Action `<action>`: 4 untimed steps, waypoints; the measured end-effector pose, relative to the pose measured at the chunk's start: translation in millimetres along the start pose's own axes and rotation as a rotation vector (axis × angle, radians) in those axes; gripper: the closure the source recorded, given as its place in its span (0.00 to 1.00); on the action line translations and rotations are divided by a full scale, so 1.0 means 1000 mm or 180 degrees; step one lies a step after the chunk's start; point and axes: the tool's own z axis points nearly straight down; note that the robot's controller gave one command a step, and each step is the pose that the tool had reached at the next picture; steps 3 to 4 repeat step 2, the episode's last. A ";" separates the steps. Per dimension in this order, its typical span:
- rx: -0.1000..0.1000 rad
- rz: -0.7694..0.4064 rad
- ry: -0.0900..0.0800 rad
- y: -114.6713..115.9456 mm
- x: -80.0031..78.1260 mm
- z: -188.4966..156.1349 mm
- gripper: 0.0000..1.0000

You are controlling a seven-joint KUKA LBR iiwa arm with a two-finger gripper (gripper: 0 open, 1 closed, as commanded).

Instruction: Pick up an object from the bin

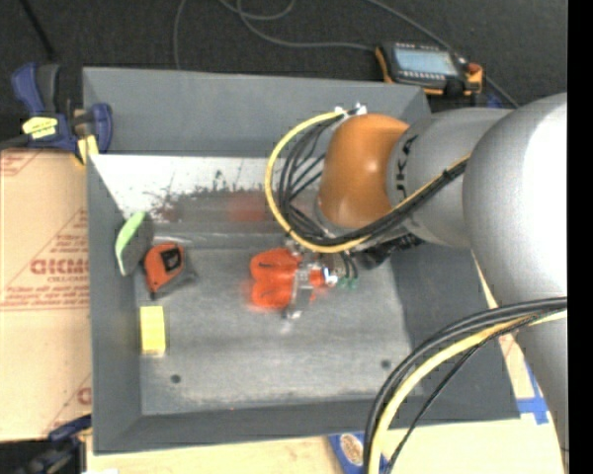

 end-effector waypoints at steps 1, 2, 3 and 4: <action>-0.0002 0.0000 -0.0009 -0.001 0.007 0.000 1.00; -0.0005 -0.0026 0.0008 -0.004 0.004 0.001 1.00; -0.0005 -0.0026 0.0008 -0.004 0.004 0.001 1.00; -0.0005 -0.0026 0.0008 -0.004 0.004 0.001 1.00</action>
Offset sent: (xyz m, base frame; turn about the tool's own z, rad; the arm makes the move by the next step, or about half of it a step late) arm 0.0012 -0.0066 -0.0034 -0.0161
